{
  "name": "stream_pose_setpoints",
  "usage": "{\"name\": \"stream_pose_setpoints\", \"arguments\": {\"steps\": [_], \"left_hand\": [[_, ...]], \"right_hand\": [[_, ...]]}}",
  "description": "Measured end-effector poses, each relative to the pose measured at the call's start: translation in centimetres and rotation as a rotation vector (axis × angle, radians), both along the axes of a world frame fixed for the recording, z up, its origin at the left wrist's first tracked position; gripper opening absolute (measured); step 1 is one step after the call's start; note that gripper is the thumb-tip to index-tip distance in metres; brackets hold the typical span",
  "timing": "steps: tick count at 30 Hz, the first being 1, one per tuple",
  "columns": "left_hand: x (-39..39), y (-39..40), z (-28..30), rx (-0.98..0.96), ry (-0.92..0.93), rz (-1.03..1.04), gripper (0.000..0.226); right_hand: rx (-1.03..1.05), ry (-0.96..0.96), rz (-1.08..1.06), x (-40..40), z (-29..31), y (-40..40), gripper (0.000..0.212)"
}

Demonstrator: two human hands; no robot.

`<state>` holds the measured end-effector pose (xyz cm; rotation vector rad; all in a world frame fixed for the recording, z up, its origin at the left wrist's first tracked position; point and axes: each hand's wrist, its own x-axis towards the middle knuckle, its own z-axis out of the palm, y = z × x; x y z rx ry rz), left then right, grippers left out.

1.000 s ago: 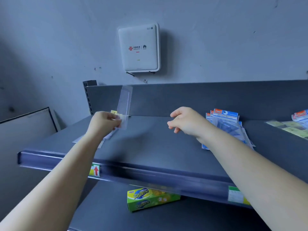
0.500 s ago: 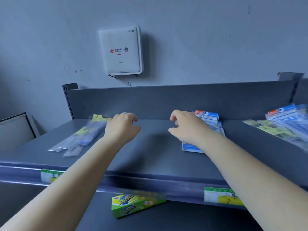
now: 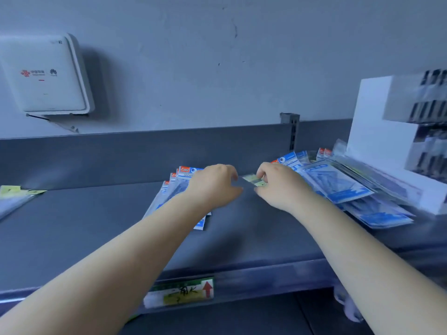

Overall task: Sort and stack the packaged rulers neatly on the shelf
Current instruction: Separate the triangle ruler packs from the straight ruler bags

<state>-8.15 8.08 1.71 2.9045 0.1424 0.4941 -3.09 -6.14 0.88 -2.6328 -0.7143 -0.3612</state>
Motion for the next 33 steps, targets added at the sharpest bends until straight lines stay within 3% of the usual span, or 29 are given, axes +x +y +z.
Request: {"name": "stream_pose_setpoints", "arguments": {"steps": [9,10,13,14,21,25,28,33], "left_hand": [[6.5,-7.8,-1.9,-0.128,0.225,0.065,0.043],[7.3,-8.2,-2.2,-0.146,0.255,0.102,0.051],[8.7,-9.3,-3.3,-0.149,0.290,0.200,0.102],[8.9,-9.5,-3.8,-0.121,0.293,0.218,0.109],[9.7,-7.7,-4.7,-0.076,0.295,0.294,0.099],[10.3,-7.1,-4.9,-0.173,0.295,0.276,0.090],[10.3,-6.7,-4.9,-0.170,0.310,0.297,0.089],[9.8,-6.8,-4.5,-0.303,0.293,0.224,0.072]], "right_hand": [[0.039,0.036,-0.110,4.5,-0.2,-10.1,0.019],[0.044,0.027,-0.115,4.9,-0.1,-10.9,0.020],[0.043,0.013,-0.149,5.9,0.1,-12.9,0.026],[0.034,0.015,-0.154,6.2,0.0,-13.4,0.029],[-0.252,0.019,-0.274,7.6,-1.1,-14.8,0.075],[-0.265,0.046,-0.315,7.9,-1.5,-14.6,0.088],[-0.155,0.036,-0.323,7.8,-1.3,-14.5,0.081],[0.129,-0.067,-0.264,8.0,-1.3,-14.6,0.038]]}}
